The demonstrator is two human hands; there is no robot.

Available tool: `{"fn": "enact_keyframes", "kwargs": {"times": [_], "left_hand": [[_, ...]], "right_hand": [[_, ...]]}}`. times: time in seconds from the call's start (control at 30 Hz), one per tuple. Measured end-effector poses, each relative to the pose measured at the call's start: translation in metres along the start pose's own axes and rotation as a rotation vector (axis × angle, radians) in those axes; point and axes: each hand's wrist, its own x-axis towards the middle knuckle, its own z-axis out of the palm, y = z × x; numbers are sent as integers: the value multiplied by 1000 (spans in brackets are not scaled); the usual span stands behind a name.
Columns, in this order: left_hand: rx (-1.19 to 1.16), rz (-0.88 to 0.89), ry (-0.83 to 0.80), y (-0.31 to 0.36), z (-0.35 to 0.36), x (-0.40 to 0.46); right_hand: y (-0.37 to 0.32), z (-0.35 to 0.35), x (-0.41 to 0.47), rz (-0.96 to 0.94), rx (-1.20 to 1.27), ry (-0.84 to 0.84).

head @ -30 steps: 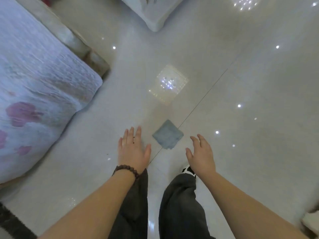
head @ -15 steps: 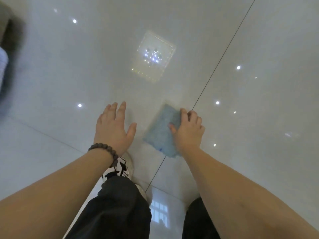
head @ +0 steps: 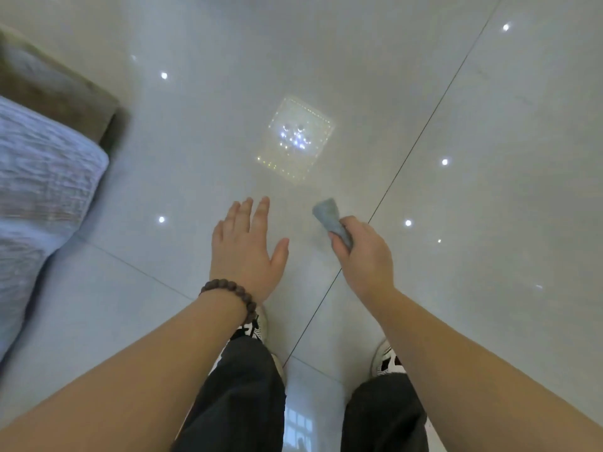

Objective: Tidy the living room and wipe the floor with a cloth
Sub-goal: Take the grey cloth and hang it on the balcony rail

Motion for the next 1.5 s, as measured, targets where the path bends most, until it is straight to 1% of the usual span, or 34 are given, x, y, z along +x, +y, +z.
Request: {"fn": "enact_keyframes", "kwargs": {"times": [0.13,0.27,0.37,0.43,0.5,0.63,0.7,0.83,0.93,1.0,1.23,1.33,1.5], "left_hand": [[-50,11,112,48,-101,-19],[-103,22,233,89,-214,-55],[-174,-11,328,114,-301,-103],[-199,-58,405,128,-359,-154],[-202,-102,432,135,-387,-181],[-178,-158,564,140,-444,-264],[-167,-215,625,134,-462,-297],[-149,-397,732,114,-484,-357],[-140,-504,833,102,-488,-404],[-150,-580,885,95,-485,-438],[-189,-920,988,68,-459,-574],[-202,-1065,1034,54,-453,-637],[-191,-1249,1126,25,-443,-741]], "right_hand": [[-86,-103,3,-32,92,26],[-180,-207,-10,-132,68,53],[-253,-287,-35,-222,38,69],[-304,-343,-67,-307,7,62],[-333,-371,-83,-378,-36,57],[-394,-435,-145,-584,-85,42],[-412,-455,-171,-696,-100,31],[-436,-476,-211,-871,-60,40],[-453,-478,-235,-984,-10,46],[-464,-473,-253,-1062,2,14],[-521,-422,-344,-1287,37,-260],[-553,-398,-401,-1414,39,-348],[-603,-357,-507,-1623,109,-467]]}}
